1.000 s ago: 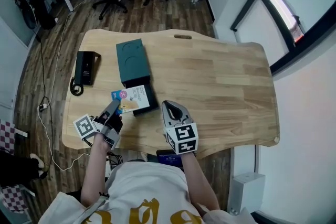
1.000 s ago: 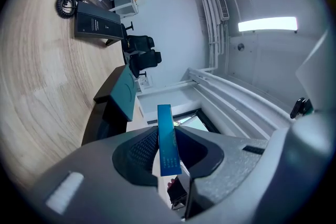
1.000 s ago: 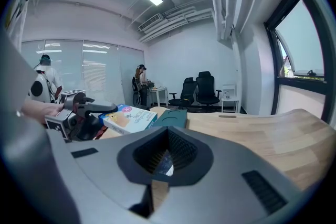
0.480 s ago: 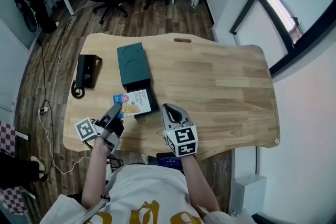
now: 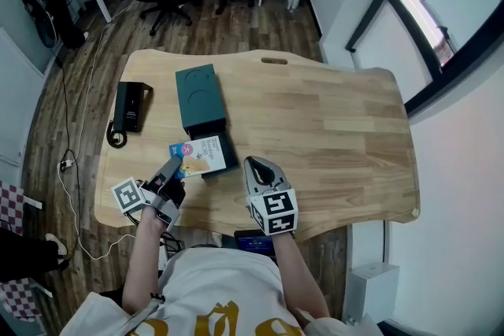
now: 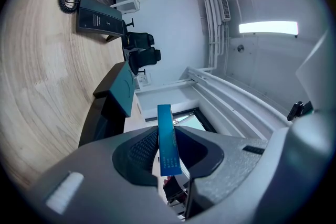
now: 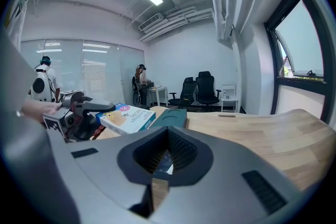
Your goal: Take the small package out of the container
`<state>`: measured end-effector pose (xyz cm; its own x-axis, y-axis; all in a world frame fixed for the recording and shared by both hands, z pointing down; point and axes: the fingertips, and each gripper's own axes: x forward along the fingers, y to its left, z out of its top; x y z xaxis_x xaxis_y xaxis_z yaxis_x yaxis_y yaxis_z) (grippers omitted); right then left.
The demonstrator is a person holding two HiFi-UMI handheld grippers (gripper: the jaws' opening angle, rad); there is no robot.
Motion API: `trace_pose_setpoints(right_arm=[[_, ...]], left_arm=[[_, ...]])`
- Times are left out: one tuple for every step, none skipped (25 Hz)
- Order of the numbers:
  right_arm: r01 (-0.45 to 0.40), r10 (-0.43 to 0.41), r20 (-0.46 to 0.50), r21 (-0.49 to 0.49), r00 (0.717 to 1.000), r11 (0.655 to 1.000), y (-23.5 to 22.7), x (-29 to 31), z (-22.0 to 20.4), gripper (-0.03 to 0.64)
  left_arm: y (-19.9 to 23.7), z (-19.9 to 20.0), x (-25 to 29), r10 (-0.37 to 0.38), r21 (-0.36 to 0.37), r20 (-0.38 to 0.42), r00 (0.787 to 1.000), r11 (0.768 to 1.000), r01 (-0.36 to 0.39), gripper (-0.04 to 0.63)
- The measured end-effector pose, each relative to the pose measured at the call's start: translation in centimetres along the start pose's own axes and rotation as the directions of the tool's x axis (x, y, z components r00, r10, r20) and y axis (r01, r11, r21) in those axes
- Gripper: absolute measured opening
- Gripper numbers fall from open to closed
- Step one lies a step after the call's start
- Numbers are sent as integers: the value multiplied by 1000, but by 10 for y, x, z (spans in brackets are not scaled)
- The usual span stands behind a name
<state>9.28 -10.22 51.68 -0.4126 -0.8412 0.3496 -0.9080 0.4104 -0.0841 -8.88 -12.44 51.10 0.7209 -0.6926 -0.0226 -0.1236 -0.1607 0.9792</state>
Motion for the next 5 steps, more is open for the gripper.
trace_pose_setpoints(right_arm=[[1, -1, 0, 0, 1000, 1000, -1, 0, 0, 3], [2, -2, -1, 1, 1000, 1000, -2, 0, 0, 3], [1, -1, -1, 1, 1000, 1000, -2, 0, 0, 3], [0, 0, -2, 1, 1000, 1000, -2, 1, 0, 3], [-2, 2, -2, 2, 1000, 1000, -2, 1, 0, 3]], left_arm=[[1, 0, 1, 3, 3, -1, 1000, 1000, -3, 97], [1, 0, 1, 6, 5, -3, 1000, 1000, -6, 98], [2, 0, 1, 8, 7, -3, 1000, 1000, -8, 97], [2, 0, 1, 11, 8, -3, 1000, 1000, -11, 97], [3, 0, 1, 13, 8, -3, 1000, 1000, -13, 98]])
